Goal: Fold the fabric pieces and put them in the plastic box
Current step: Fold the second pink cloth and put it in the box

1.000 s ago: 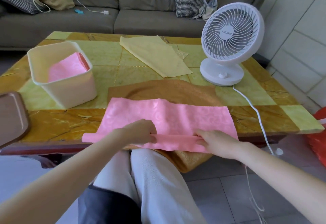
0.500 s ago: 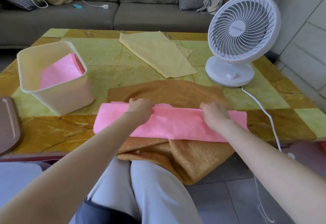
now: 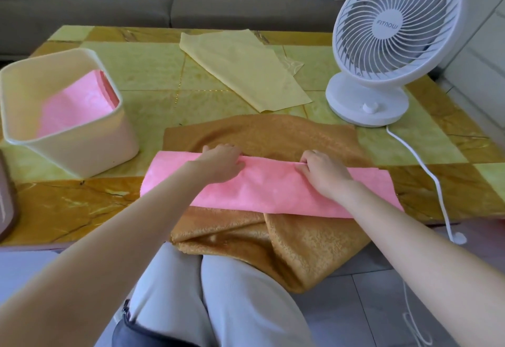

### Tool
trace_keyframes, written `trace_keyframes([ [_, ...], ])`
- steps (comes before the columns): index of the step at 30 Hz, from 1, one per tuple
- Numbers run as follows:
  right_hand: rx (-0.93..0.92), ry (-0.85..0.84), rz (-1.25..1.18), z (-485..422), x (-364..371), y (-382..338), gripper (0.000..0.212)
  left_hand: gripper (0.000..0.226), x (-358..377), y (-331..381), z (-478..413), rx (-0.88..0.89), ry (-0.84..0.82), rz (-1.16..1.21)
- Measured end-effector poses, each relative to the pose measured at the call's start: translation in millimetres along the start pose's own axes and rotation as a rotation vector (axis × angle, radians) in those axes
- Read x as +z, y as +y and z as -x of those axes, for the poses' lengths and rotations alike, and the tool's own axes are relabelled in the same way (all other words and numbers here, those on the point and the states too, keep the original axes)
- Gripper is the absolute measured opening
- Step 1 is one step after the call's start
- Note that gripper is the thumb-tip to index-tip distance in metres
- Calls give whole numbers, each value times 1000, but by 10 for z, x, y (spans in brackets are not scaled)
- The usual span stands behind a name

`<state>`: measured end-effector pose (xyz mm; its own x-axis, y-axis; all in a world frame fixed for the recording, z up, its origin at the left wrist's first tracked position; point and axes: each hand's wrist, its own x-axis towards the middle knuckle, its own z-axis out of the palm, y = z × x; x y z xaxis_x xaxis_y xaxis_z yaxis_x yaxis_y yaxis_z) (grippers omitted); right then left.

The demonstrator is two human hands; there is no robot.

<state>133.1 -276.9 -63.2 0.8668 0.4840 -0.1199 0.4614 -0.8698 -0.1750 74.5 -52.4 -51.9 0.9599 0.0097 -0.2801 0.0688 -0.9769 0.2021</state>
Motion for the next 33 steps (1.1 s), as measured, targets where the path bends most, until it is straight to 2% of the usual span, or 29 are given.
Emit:
trace_keyframes([
  [6, 18, 57, 137, -56, 13, -79, 31, 26, 30, 64, -54, -60, 52, -94],
  [10, 42, 86, 189, -75, 50, -134, 32, 20, 137, 83, -73, -104, 144, -111],
  [15, 107, 159, 189, -20, 59, -327, 24, 35, 232, 125, -33, -139, 269, -88],
  [17, 31, 236, 47, 83, 75, -507, 27, 37, 253, 111, 22, -118, 348, -88],
  [19, -144, 266, -79, 257, 145, -758, 22, 31, 262, 74, 121, -110, 446, -47],
  [22, -291, 163, -138, 464, 289, -1063, 28, 24, 269, -44, 347, -129, 546, 88],
  [26, -187, -9, -135, 449, 382, -1116, 40, 27, 310, -340, 686, -272, 547, 183],
  [29, -163, -22, -119, 408, 393, -1112, 40, 38, 377, -566, 886, -458, 536, 207],
  [33, -137, -46, -120, 376, 370, -1111, 43, 50, 419, -715, 956, -604, 461, 450],
])
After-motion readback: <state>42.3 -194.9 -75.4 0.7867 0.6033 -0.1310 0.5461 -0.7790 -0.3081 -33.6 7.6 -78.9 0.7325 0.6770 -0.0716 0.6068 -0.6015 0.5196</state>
